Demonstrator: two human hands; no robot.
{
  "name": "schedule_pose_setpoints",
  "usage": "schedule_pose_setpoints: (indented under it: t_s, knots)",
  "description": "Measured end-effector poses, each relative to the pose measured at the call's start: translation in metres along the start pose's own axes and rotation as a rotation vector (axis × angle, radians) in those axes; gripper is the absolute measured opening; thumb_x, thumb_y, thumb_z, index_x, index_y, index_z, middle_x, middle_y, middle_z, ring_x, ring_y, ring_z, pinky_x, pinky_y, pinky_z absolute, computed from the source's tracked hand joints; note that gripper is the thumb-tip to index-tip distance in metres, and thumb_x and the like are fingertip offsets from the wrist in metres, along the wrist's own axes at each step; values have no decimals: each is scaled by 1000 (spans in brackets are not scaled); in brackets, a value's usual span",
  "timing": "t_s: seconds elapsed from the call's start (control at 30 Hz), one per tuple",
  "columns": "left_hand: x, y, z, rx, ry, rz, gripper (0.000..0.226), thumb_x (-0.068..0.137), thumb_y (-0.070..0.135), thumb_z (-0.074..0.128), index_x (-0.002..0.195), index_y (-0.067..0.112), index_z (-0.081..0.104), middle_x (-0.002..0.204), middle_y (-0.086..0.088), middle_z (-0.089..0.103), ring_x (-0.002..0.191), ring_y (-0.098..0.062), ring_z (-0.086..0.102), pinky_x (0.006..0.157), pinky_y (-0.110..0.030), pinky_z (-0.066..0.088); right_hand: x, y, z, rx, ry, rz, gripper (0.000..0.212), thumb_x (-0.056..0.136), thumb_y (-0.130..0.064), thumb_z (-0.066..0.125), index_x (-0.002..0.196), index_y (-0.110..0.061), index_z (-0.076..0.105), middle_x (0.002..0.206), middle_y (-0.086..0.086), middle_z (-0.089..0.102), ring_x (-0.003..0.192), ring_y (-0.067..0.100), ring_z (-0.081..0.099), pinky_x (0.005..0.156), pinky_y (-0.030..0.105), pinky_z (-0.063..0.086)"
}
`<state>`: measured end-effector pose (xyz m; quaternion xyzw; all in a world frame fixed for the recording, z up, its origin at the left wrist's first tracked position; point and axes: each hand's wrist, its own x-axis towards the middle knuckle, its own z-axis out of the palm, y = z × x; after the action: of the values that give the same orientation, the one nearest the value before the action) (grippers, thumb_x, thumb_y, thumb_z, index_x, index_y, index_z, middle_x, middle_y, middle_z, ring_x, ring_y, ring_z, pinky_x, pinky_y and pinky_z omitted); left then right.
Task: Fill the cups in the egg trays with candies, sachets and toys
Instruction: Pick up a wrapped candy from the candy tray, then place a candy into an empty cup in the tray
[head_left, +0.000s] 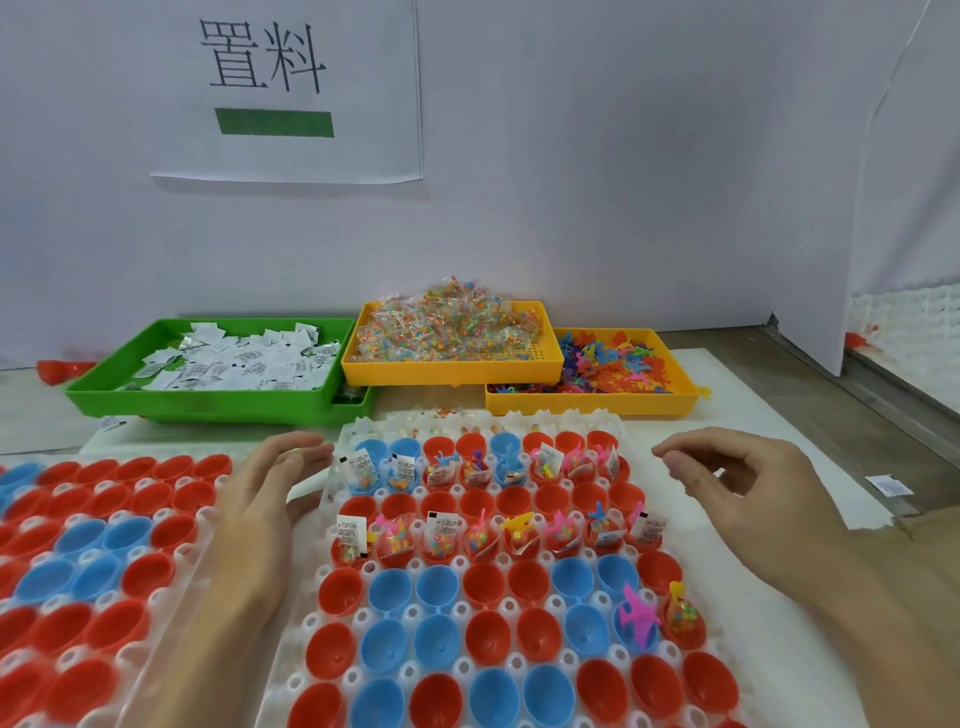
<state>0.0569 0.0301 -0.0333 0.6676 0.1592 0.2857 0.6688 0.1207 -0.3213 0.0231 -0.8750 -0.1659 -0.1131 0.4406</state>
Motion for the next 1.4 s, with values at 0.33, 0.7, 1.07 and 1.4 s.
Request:
schedule_pose_setpoints:
  t_s: [0.33, 0.7, 1.07, 1.4]
  knots:
    - [-4, 7, 3, -26, 29, -20, 24, 101, 5, 43, 103, 8, 67, 105, -9, 71, 106, -22, 65, 88, -42, 50, 140, -75, 57, -277, -243, -101, 21, 99, -19, 59, 115, -12, 72, 108, 0, 70, 94, 11, 60, 79, 19, 46]
    - [-5, 9, 2, -17, 41, -15, 23, 90, 21, 49, 95, 17, 71, 96, 2, 73, 98, -14, 67, 85, -45, 54, 212, -64, 143, -474, -243, 85, 31, 89, -27, 76, 75, -2, 64, 68, 11, 60, 68, 25, 60, 68, 36, 52]
    - [-4, 6, 1, -10, 44, -20, 25, 99, 9, 47, 96, 18, 70, 98, 0, 73, 100, -17, 67, 85, -43, 54, 213, -49, 137, -332, -140, 159, 10, 85, -6, 75, 95, -7, 77, 107, 9, 72, 104, 21, 65, 78, 26, 47]
    - [0, 1, -1, -44, 32, -17, 29, 101, 6, 41, 100, 15, 69, 105, -10, 71, 103, -23, 67, 80, -36, 50, 120, -57, 43, 80, 25, 54, 4, 91, -16, 70, 89, -20, 69, 81, -1, 73, 68, 9, 72, 63, 20, 50]
